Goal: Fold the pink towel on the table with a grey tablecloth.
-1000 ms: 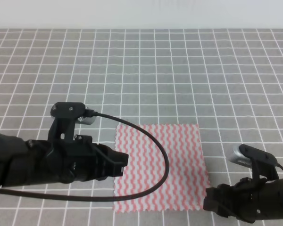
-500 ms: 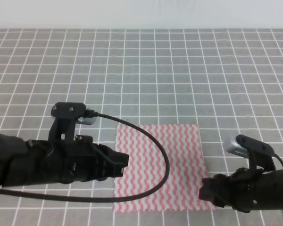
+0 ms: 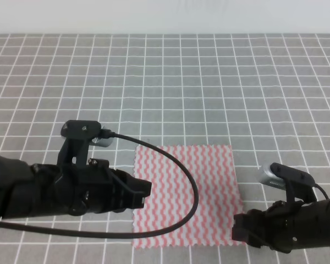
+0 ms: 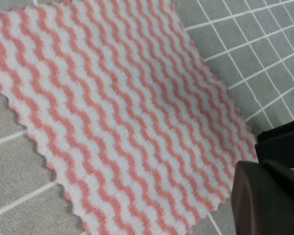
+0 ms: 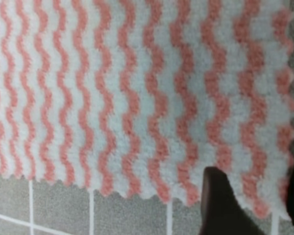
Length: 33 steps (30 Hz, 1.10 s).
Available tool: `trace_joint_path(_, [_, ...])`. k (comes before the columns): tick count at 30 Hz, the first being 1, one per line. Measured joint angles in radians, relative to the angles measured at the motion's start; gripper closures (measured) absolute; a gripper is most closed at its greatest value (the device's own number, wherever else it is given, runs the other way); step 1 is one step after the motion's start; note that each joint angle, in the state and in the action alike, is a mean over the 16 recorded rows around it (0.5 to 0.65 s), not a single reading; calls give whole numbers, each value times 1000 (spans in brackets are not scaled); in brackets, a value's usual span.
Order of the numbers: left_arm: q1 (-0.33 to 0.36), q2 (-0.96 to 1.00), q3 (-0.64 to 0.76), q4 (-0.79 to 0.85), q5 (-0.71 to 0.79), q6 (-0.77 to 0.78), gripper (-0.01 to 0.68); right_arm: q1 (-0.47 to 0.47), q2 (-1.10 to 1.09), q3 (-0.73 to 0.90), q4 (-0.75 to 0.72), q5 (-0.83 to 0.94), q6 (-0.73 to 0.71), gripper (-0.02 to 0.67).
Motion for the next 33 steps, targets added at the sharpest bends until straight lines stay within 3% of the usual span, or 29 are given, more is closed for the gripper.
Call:
trace_joint_path(9, [0,-1,0,0,-2,3,675,0,4,-1,14,5,0,424])
trace_joint_path(19, [0,-3,1,0,2,23,675,0,4,-1,30,5,1,542])
trace_joint_path(29, [0,-3,0,1,8,212,674,1,6,-53,44,1,0,642])
trace_joint_path(33, [1,-4,1,1,21,319,609,0,7,-92,46,-1,0,659])
